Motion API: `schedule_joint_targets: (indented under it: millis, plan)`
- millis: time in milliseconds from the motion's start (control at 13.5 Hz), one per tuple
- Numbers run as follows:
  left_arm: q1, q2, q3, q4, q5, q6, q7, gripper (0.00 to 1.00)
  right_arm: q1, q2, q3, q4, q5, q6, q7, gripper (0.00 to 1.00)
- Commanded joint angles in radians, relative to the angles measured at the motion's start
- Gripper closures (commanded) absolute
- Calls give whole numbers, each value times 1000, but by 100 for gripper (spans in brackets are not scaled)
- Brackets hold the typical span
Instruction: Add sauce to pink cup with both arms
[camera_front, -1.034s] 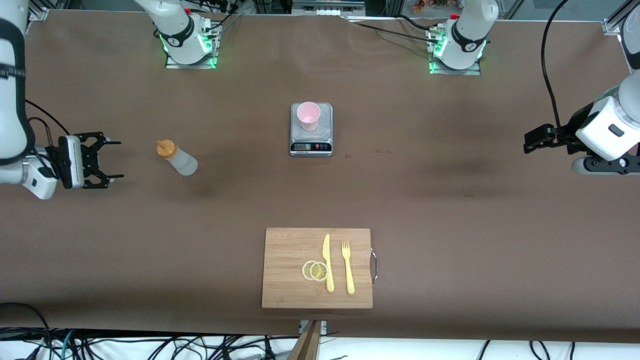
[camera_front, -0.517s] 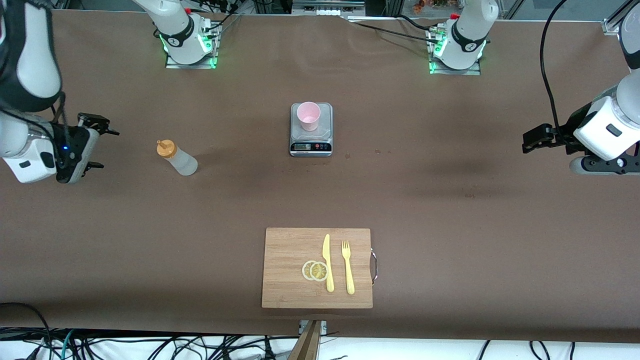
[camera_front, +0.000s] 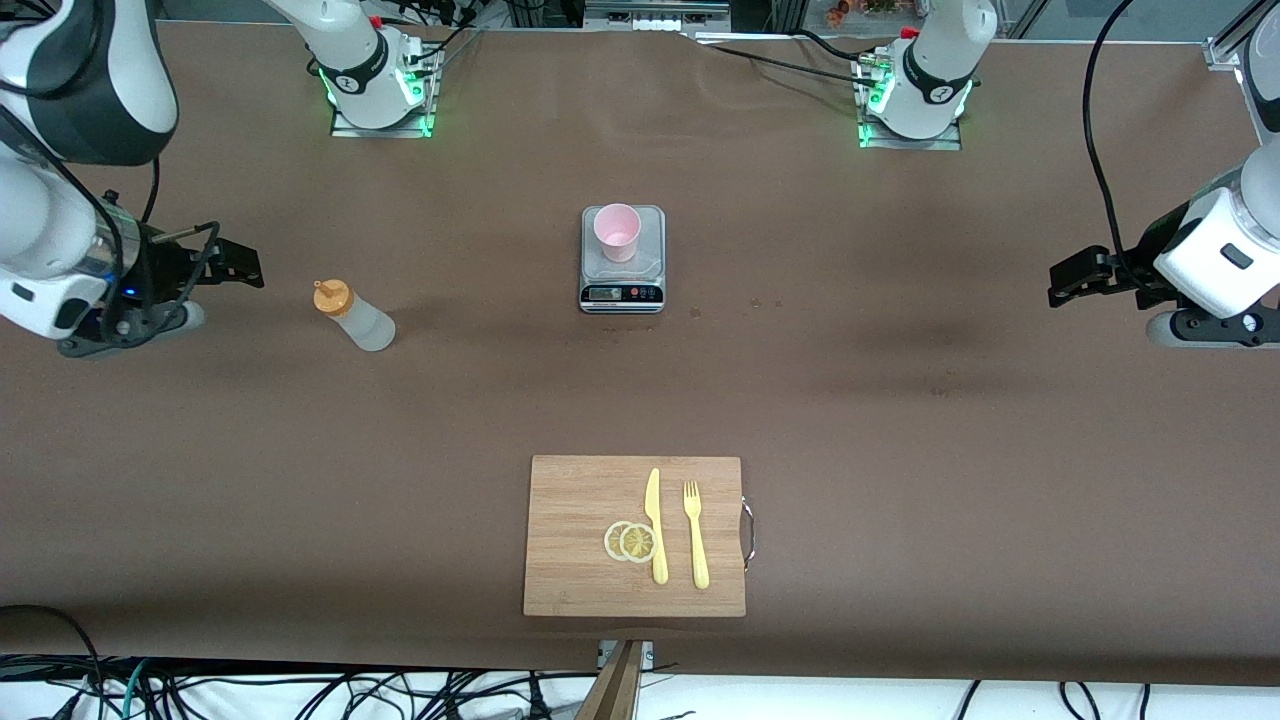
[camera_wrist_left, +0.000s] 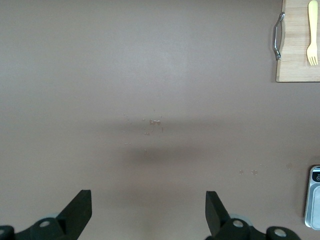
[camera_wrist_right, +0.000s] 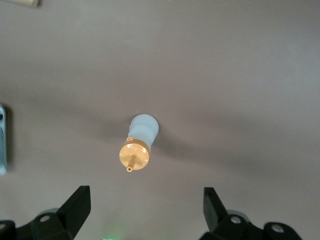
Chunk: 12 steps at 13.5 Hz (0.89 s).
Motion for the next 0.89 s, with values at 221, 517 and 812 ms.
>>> schedule_joint_targets:
  millis: [221,517,812]
  plan:
    - [-6,25,7,40,-10,-13,10,0,-10,-95,-58,68,-20,-77,189,0]
    - [-6,27,7,40,-9,-13,10,0,-17,-93,-67,87,-18,-101,186,0]
    - [-5,27,7,40,-7,-15,10,0,-17,-93,-68,84,-21,-101,188,0]
